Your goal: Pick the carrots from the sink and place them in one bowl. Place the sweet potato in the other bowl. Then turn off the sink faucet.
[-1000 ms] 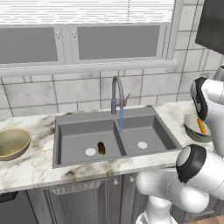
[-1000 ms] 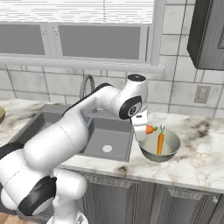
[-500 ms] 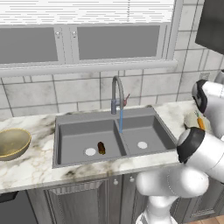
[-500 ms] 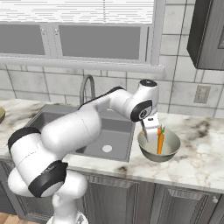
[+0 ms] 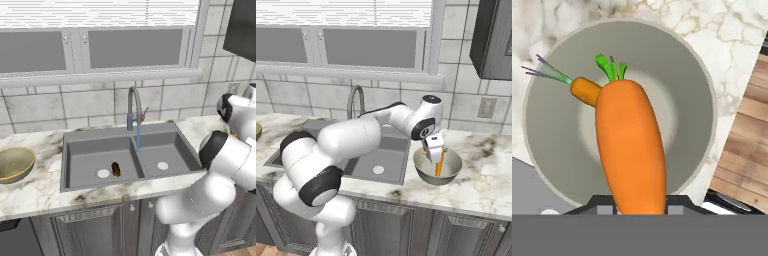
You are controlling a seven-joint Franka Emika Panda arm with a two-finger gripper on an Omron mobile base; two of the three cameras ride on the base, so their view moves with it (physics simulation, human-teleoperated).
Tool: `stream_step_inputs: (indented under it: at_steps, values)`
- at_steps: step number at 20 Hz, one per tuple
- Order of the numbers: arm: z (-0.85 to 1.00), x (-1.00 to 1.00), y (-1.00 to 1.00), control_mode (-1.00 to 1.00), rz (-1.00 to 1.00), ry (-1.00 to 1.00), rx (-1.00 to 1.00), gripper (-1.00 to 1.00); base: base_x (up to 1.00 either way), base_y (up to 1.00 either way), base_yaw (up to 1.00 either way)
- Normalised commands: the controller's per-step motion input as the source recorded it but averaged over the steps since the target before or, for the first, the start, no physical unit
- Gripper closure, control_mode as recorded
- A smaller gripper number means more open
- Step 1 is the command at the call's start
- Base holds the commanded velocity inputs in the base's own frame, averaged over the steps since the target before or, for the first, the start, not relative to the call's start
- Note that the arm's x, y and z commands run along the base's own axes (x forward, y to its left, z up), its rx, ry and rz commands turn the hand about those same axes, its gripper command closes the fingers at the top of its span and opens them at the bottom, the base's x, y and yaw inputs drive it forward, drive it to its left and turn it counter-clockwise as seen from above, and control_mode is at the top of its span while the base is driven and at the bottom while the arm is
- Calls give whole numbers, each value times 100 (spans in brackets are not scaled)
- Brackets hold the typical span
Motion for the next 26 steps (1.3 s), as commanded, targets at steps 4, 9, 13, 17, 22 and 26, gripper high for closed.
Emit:
stream_step_inputs:
  at_steps: [4, 9, 13, 17, 22, 26]
  values:
    - [-28, 24, -2, -100, 0, 2, 0, 100, 0, 0, 0]
    - [-27, 28, -4, -100, 0, 4, 0, 100, 0, 0, 0]
    - [-20, 11, -45, -100, 0, 3, 0, -100, 0, 0, 0]
    - [-7, 0, -52, -100, 0, 2, 0, -100, 0, 0, 0]
    - [5, 0, 3, -100, 0, 4, 0, -100, 0, 0, 0]
    - [49, 2, 51, -100, -2, 4, 0, -100, 0, 0, 0]
